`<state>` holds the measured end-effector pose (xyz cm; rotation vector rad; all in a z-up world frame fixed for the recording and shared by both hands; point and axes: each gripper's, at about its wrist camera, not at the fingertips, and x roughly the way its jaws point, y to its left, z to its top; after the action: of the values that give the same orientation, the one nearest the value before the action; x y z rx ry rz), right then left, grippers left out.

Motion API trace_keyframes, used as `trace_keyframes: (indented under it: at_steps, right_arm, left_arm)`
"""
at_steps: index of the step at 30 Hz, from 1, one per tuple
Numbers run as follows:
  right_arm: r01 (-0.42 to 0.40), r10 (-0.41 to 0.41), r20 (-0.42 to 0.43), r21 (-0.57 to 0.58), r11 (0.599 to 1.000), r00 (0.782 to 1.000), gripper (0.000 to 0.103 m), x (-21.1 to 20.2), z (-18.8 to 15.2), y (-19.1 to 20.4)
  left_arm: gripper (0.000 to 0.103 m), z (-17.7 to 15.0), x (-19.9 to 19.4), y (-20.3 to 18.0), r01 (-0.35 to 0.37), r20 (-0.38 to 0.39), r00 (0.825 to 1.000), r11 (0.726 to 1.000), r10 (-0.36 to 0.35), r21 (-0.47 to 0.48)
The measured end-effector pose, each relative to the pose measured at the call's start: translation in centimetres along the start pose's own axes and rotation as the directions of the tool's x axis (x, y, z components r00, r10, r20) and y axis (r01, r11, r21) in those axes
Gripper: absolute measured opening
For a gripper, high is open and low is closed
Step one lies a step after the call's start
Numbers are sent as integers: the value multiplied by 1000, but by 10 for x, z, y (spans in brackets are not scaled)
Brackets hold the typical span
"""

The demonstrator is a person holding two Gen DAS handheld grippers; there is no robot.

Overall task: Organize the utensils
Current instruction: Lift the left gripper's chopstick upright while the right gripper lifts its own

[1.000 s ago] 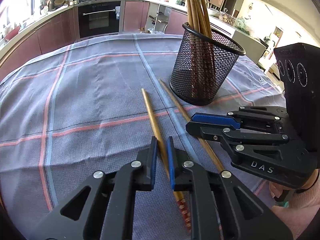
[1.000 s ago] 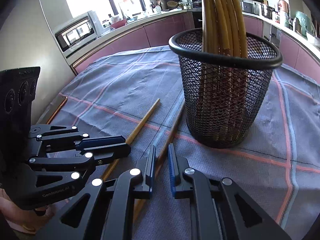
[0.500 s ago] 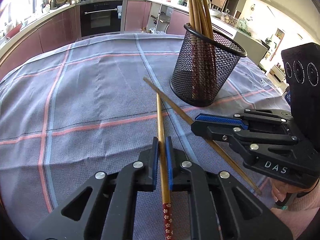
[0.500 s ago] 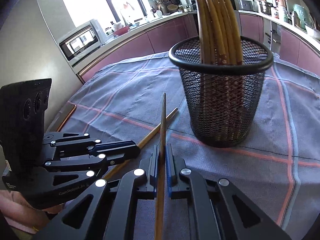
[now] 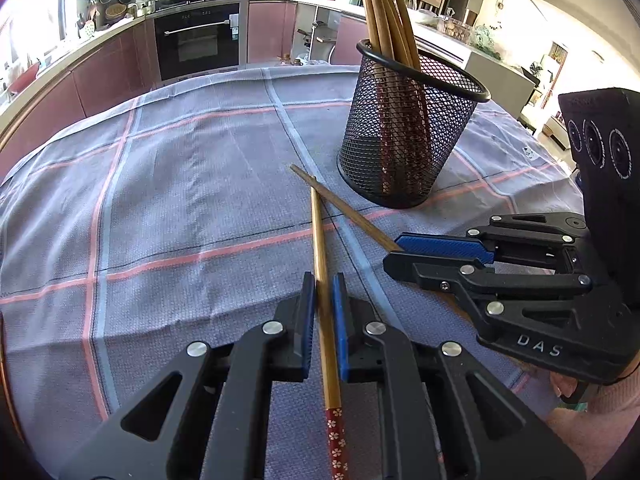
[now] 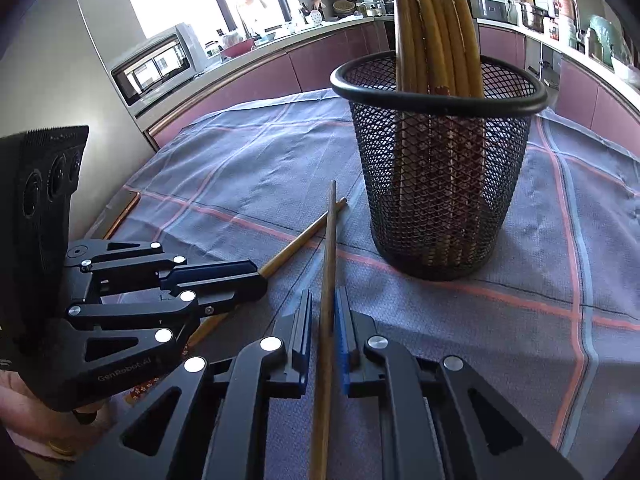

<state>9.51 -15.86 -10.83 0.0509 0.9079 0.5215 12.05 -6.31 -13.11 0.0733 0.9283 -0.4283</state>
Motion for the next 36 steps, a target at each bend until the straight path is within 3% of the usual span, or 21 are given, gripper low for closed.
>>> trace_keyframes:
  at_steps: [13, 23, 36]
  right_arm:
    - [-25, 24, 36, 21, 999, 999, 6, -8, 1, -4]
    - [-67, 66, 101, 4, 998, 993, 6, -34, 6, -3]
    - [-92, 90, 172, 3, 996, 981, 6, -60, 12, -2]
  left_arm:
    - [8, 0, -3, 0, -10, 14, 1000, 1000, 10, -18]
    - [8, 2, -26, 2, 9, 66, 998, 1000, -7, -26]
    - [8, 7, -58, 2, 72, 133, 989, 996, -66, -46]
